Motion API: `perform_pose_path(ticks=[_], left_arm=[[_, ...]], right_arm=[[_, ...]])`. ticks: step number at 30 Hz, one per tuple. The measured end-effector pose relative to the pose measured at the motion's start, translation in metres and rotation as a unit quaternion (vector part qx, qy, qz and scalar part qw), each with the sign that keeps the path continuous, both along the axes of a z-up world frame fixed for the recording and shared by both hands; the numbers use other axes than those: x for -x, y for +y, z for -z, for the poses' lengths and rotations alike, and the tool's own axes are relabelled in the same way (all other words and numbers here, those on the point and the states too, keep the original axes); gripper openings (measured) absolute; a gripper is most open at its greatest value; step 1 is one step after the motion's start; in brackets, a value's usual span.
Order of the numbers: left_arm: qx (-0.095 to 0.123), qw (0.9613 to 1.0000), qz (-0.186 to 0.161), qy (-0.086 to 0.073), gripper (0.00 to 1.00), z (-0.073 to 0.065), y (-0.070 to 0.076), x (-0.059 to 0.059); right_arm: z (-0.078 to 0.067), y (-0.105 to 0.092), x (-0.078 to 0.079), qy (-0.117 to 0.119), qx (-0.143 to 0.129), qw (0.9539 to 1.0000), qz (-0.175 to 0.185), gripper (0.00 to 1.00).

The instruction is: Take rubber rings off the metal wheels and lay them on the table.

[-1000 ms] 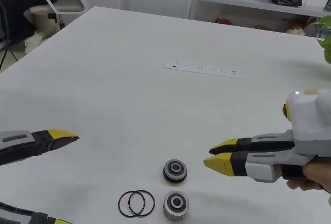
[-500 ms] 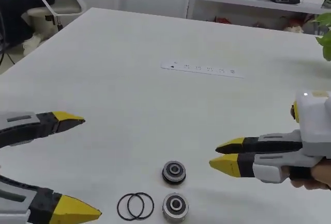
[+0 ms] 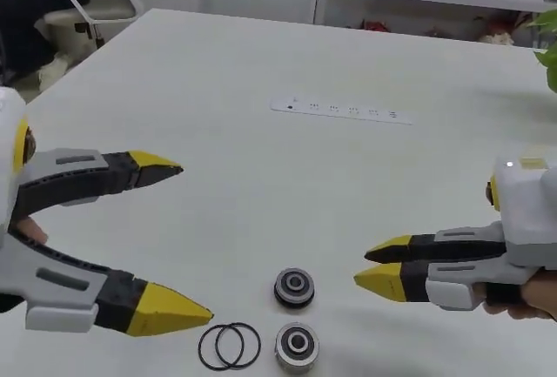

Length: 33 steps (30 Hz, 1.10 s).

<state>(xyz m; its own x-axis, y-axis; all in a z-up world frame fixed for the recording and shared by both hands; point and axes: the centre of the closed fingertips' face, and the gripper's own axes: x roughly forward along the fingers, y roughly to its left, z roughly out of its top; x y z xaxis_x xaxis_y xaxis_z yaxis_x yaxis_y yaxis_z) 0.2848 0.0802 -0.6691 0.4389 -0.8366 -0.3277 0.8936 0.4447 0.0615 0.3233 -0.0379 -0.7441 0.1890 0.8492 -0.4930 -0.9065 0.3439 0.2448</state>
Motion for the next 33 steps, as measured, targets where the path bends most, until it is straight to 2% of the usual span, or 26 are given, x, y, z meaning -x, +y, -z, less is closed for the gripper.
perform_pose_path(ticks=[2, 6, 9, 15, 17, 22, 28, 33], left_arm=[[-0.001, 1.0000, 0.004, -0.003, 0.92, -0.001, -0.002, -0.002], [-0.009, 0.9997, 0.014, -0.020, 0.88, -0.003, -0.009, -0.011], [-0.006, 0.9996, 0.017, -0.021, 0.86, -0.005, -0.015, -0.017], [-0.018, 0.9988, 0.029, -0.033, 0.83, -0.002, -0.026, -0.028], [-0.020, 0.9985, 0.030, -0.042, 0.82, -0.002, -0.028, -0.031], [-0.019, 0.9984, 0.027, -0.047, 0.80, -0.001, -0.032, -0.042], [-0.013, 0.9987, 0.036, -0.034, 0.76, 0.005, -0.041, -0.047], [-0.019, 0.9986, 0.044, -0.025, 0.73, 0.014, -0.045, -0.049]], right_arm=[[0.001, 0.001, 0.001, 0.001, -0.003, 1.0000, -0.002, 0.21], [0.003, 0.004, 0.001, -0.001, -0.005, 1.0000, -0.006, 0.22], [0.006, 0.006, 0.002, 0.000, -0.003, 0.9999, -0.010, 0.22], [0.011, 0.012, 0.002, 0.005, -0.006, 0.9998, -0.015, 0.21], [0.014, 0.014, 0.001, 0.005, -0.004, 0.9998, -0.020, 0.21], [0.021, 0.019, 0.000, 0.007, 0.000, 0.9996, -0.025, 0.20], [0.025, 0.023, 0.001, 0.010, 0.004, 0.9995, -0.030, 0.20], [0.029, 0.024, 0.003, 0.012, 0.009, 0.9993, -0.034, 0.19]])
